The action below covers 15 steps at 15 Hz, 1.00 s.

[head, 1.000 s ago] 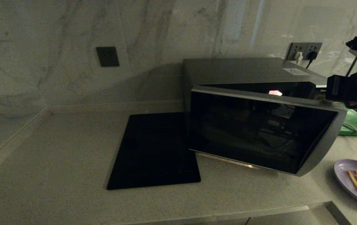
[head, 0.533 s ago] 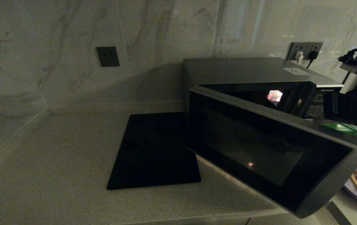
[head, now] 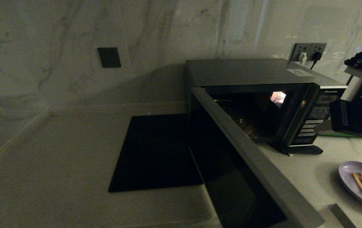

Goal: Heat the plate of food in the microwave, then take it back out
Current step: Open the microwave oven, then put the plate in the microwave oven

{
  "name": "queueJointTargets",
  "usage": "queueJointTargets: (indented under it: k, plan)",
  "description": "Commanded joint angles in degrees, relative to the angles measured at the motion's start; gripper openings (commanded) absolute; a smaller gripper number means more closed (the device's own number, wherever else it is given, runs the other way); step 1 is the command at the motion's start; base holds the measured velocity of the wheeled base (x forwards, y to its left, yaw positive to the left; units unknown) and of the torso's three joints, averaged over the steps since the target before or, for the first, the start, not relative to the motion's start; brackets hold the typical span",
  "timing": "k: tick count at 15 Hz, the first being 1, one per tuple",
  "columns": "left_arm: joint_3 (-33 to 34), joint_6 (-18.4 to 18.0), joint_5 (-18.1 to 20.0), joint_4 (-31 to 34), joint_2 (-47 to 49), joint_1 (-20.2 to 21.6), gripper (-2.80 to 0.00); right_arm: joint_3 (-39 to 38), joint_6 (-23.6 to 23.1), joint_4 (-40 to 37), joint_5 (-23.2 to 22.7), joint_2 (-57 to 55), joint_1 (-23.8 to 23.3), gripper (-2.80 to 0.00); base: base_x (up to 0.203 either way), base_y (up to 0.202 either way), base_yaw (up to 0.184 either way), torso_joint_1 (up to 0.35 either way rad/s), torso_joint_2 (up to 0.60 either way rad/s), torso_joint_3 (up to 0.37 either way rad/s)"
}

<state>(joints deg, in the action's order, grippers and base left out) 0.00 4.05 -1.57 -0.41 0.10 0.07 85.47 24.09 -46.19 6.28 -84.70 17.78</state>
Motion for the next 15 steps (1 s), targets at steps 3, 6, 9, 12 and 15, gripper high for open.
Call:
queueJointTargets:
  k: [3, 6, 9, 12, 15]
  plan:
    - [0.0, 0.0, -0.1, 0.0, 0.0, 0.0, -2.80, -1.7, 0.8, -3.1, -3.5, 1.8, 7.0, -2.80, 0.000, 0.000, 0.000, 0.000, 0.00, 0.000]
    - [0.0, 0.1, -0.1, 0.0, 0.0, 0.0, -2.80, -2.1, 2.7, -3.6, -6.5, 3.0, 14.9, -2.80, 0.000, 0.000, 0.000, 0.000, 0.00, 0.000]
    - [0.0, 0.0, -0.1, 0.0, 0.0, 0.0, -2.80, -2.1, 3.1, -5.0, -6.9, 4.0, 19.5, -2.80, 0.000, 0.000, 0.000, 0.000, 0.00, 0.000]
    - [0.0, 0.1, 0.0, 0.0, 0.0, 0.0, -2.80, -2.1, 3.6, -6.0, -7.0, 4.0, 21.4, -2.80, 0.000, 0.000, 0.000, 0.000, 0.00, 0.000]
    - [0.0, 0.1, -0.1, 0.0, 0.0, 0.0, -2.80, -2.7, 3.5, -6.0, -7.0, 3.8, 22.6, -2.80, 0.000, 0.000, 0.000, 0.000, 0.00, 0.000]
